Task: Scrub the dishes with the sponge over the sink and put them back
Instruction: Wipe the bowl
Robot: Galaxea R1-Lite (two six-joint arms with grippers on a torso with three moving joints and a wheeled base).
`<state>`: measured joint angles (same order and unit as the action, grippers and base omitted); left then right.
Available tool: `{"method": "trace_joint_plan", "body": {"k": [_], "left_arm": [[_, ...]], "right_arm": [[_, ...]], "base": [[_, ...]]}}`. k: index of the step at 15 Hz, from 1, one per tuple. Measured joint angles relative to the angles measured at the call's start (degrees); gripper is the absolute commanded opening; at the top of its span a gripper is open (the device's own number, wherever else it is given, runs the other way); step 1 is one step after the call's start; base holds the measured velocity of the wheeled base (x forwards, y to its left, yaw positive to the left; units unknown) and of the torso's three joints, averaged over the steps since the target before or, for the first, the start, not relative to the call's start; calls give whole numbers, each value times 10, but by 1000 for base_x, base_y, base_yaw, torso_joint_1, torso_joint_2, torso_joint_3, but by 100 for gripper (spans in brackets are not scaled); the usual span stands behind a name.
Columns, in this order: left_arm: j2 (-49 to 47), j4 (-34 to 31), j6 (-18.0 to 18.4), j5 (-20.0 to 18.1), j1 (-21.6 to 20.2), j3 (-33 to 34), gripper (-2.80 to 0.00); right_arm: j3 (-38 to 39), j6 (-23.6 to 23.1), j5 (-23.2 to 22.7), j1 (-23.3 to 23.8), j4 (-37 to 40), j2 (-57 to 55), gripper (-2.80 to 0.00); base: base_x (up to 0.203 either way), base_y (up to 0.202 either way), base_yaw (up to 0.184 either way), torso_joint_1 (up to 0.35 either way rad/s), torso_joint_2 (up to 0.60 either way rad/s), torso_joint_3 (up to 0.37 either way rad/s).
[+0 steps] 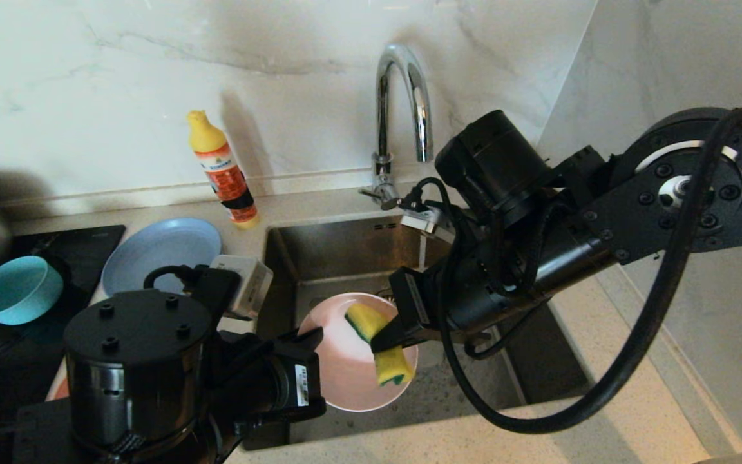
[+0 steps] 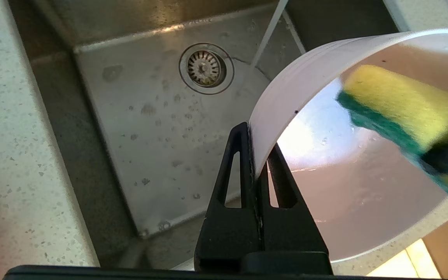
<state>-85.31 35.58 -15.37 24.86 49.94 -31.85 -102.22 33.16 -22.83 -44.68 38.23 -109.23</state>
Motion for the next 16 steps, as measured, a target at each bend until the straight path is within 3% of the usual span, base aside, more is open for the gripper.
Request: {"method": "trace_joint_plan", "body": {"k": [8, 16], "left_arm": [[0, 3, 7, 3, 11, 10, -280], [-17, 54, 6, 8, 11, 26, -280]], "right_arm": [[-47, 1, 7, 9, 33, -15, -280], [-57, 2, 10, 5, 72, 1, -280]], "base": [[0, 0, 0, 0, 0, 0], [0, 0, 0, 0, 0, 0]]}}
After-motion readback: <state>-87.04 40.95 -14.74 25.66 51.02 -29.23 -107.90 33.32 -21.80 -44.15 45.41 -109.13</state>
